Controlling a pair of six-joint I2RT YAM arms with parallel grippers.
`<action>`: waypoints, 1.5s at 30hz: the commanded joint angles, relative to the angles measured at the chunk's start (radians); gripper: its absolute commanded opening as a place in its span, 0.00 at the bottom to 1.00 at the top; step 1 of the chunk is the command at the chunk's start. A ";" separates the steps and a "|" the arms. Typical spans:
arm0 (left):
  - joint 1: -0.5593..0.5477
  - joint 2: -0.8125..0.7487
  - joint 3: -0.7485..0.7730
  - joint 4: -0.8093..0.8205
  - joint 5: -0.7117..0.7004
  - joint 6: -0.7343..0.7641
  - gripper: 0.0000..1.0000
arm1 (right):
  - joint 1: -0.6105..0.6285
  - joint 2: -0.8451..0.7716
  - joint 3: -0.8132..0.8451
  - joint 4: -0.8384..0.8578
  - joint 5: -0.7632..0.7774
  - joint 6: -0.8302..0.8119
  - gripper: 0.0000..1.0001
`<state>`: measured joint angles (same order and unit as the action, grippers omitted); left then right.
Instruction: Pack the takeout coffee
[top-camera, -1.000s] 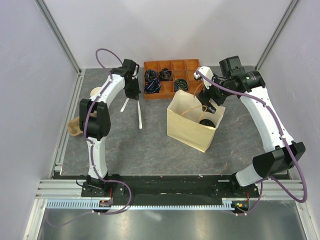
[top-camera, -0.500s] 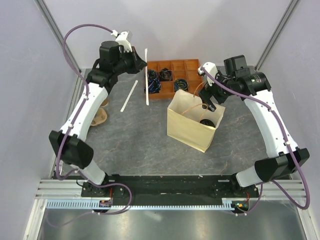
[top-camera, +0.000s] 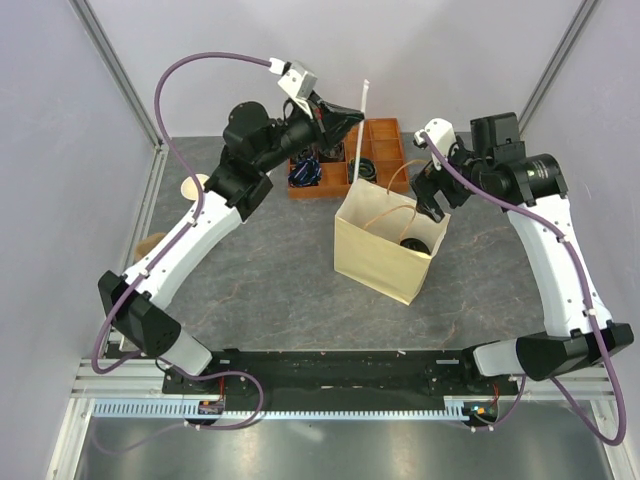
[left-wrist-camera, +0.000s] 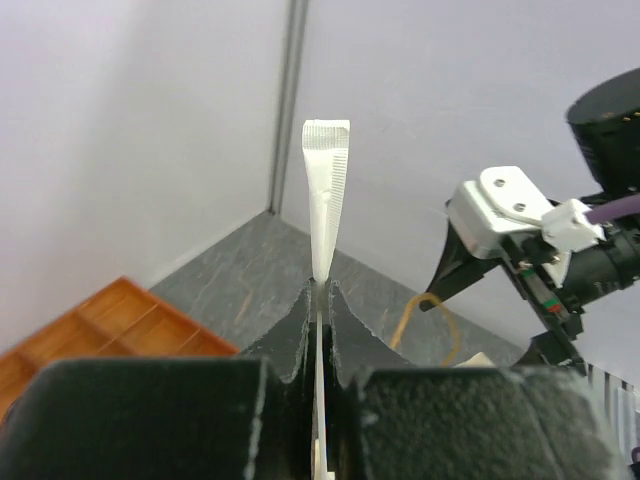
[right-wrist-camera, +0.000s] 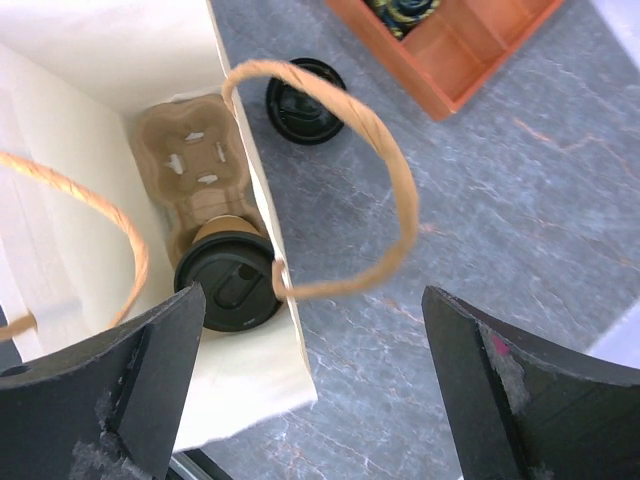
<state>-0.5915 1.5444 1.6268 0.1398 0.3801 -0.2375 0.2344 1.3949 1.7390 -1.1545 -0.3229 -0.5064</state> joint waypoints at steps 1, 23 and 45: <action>-0.060 -0.010 -0.024 0.182 0.036 0.090 0.02 | -0.018 -0.068 -0.015 0.018 0.031 0.022 0.98; -0.149 -0.078 -0.329 0.092 0.373 0.664 0.06 | -0.040 -0.169 0.068 0.009 -0.027 0.115 0.98; -0.055 0.021 0.154 -0.478 0.180 0.298 1.00 | -0.043 -0.097 0.168 0.111 -0.058 0.221 0.98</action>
<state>-0.7174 1.5314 1.6241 -0.1360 0.6304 0.2676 0.1982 1.2613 1.8534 -1.1301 -0.3695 -0.3504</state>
